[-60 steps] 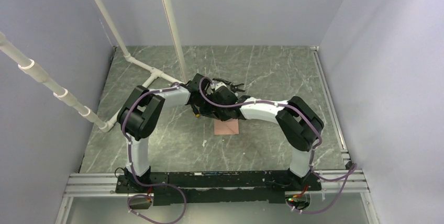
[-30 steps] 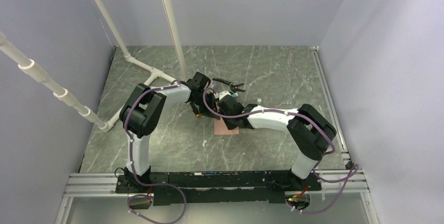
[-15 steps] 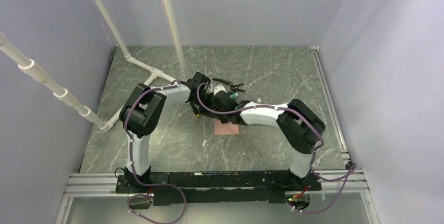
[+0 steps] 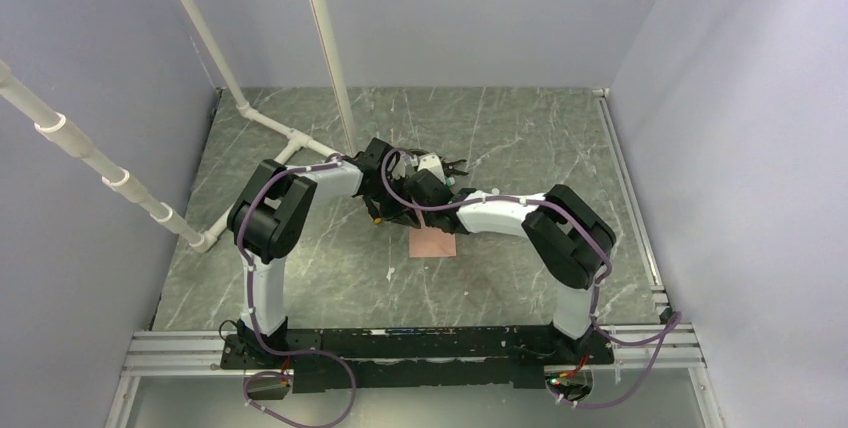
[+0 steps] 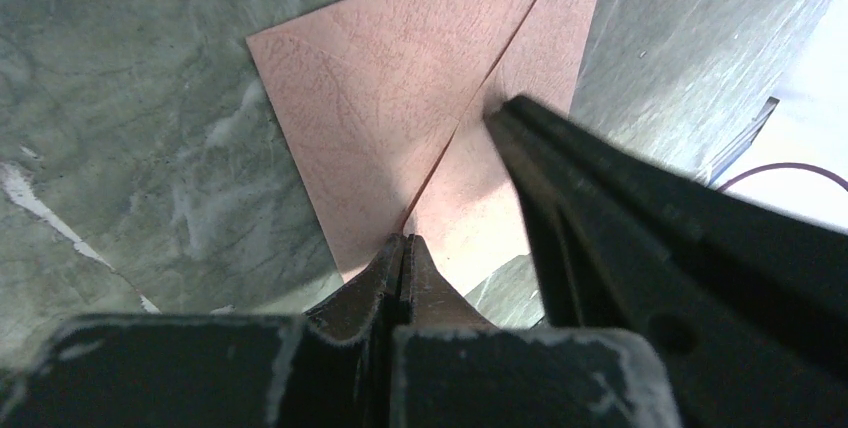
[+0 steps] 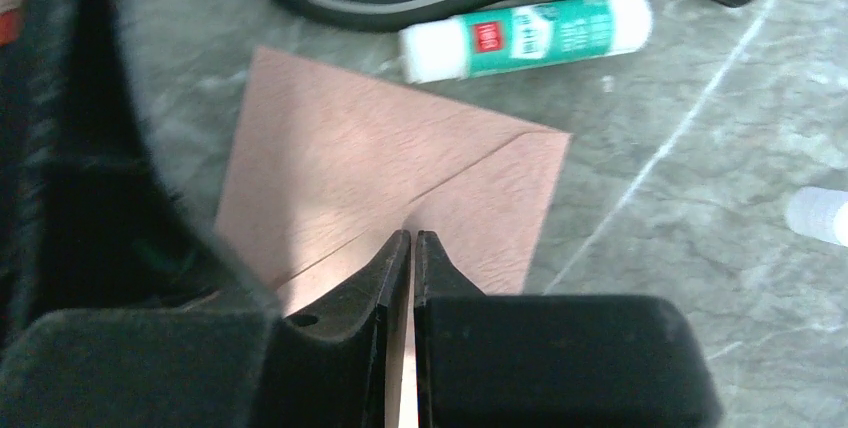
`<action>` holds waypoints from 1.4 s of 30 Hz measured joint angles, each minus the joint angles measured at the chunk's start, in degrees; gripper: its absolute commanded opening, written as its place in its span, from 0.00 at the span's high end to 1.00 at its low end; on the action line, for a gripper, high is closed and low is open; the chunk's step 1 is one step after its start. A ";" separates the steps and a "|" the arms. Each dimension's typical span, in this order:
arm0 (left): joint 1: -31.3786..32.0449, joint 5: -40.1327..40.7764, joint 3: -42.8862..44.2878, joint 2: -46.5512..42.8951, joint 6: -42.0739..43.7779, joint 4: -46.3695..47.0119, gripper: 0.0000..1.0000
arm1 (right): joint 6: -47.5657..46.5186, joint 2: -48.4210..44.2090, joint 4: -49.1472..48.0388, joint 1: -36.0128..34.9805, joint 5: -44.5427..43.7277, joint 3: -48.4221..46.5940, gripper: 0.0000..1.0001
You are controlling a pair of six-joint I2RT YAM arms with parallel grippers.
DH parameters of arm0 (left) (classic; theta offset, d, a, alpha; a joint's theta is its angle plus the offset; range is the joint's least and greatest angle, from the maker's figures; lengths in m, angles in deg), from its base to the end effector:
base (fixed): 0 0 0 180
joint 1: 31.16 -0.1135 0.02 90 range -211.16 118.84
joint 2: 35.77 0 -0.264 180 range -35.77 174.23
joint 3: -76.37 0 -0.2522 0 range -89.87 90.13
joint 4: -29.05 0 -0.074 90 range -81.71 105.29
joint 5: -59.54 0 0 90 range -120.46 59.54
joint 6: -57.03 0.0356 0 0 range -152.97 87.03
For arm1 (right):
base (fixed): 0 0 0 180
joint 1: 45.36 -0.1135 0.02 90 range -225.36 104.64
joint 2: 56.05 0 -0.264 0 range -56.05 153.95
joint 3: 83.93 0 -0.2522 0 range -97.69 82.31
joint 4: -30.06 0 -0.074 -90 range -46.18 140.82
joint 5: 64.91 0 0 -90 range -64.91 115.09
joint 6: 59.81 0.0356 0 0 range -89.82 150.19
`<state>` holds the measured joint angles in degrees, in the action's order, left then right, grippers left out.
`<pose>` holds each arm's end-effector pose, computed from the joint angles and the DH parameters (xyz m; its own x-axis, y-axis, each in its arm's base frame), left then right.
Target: Place the letter into the envelope and seal it
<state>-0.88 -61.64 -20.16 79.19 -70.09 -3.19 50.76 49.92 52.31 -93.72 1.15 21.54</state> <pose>0.3298 -0.2139 0.1274 -0.9972 -0.0156 -0.0727 0.0344 0.7699 -0.6373 0.2572 0.2676 0.1499 -0.6852 -0.2874 -0.6693 -0.3019 0.9483 -0.0981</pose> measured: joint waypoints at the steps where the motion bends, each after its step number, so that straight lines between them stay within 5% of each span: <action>1: -0.02 -0.04 0.00 0.00 0.00 0.00 0.97 | 0.02 0.13 0.00 0.52 -0.68 -0.07 0.91; 9: -0.17 -0.31 0.00 0.02 0.00 0.04 0.98 | -1.07 0.83 0.09 3.19 -0.92 -0.98 0.87; 24: -0.70 -1.64 0.07 0.50 -0.20 0.20 0.98 | -3.80 -5.73 -2.10 1.57 12.26 6.16 0.85; 42: -1.01 -2.25 0.50 1.03 -1.09 -0.24 0.98 | -6.43 -5.38 4.00 -0.61 13.99 4.31 0.87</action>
<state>-1.88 -63.89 -19.65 80.21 -71.19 -3.43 44.34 44.55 56.31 -94.33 15.14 25.84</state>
